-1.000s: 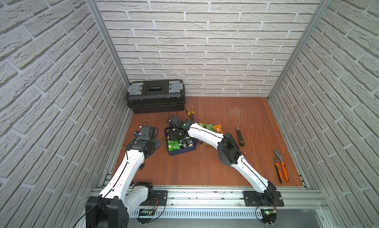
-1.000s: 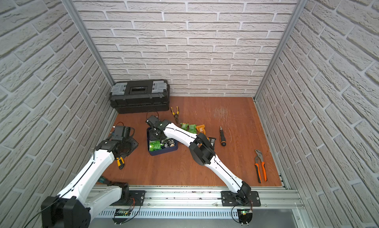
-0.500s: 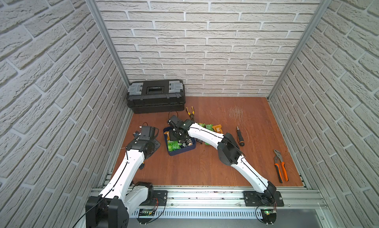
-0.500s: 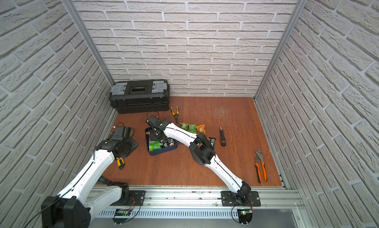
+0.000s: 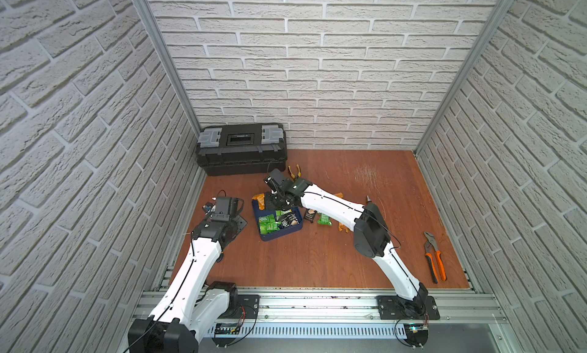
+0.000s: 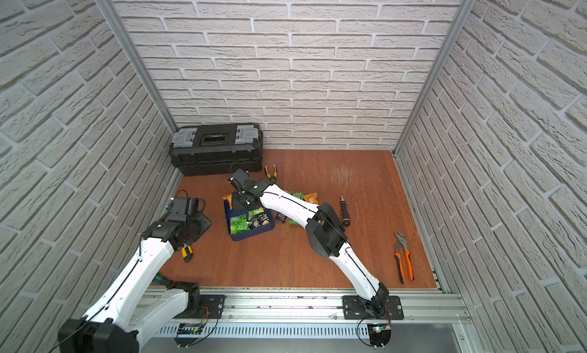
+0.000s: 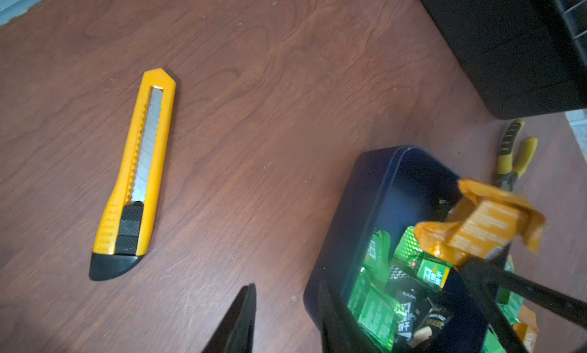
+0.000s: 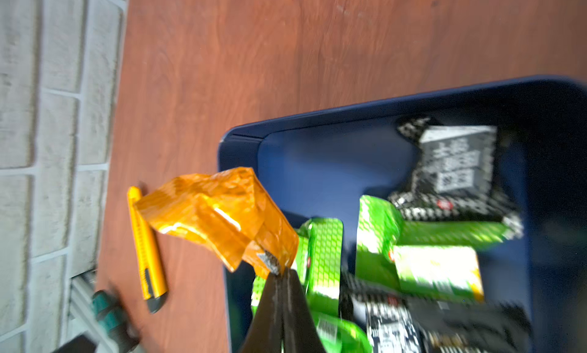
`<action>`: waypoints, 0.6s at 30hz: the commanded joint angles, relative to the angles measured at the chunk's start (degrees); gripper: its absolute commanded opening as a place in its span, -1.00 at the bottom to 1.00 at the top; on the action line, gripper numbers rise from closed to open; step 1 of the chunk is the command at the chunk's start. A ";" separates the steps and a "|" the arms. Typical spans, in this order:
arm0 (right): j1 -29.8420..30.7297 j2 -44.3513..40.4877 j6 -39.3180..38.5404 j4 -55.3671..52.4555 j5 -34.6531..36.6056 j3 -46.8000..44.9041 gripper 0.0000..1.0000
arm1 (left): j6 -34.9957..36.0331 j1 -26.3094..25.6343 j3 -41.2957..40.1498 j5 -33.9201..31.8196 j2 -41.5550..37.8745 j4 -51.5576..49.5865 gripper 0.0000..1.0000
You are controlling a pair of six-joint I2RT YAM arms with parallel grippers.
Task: Take the cookies out of the storage box
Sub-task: Pick up the cookie from the storage box, then place the cookie at the center of the board.
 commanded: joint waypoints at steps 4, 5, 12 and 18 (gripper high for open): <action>-0.48 -13.47 4.02 5.34 1.21 -11.26 -0.95 | 2.32 0.21 -0.89 1.16 -0.85 4.29 -0.22; -0.64 -15.52 4.41 5.70 1.60 -13.53 -0.95 | 2.72 0.18 -1.09 1.88 -0.66 5.04 -0.22; -4.49 -35.38 14.09 9.22 1.43 -38.37 -0.95 | 5.55 -0.17 -3.30 6.83 0.71 10.20 -0.19; -7.11 -49.68 18.91 5.89 2.87 -55.11 -0.95 | 5.42 -0.60 -4.66 6.50 -0.35 11.42 -0.02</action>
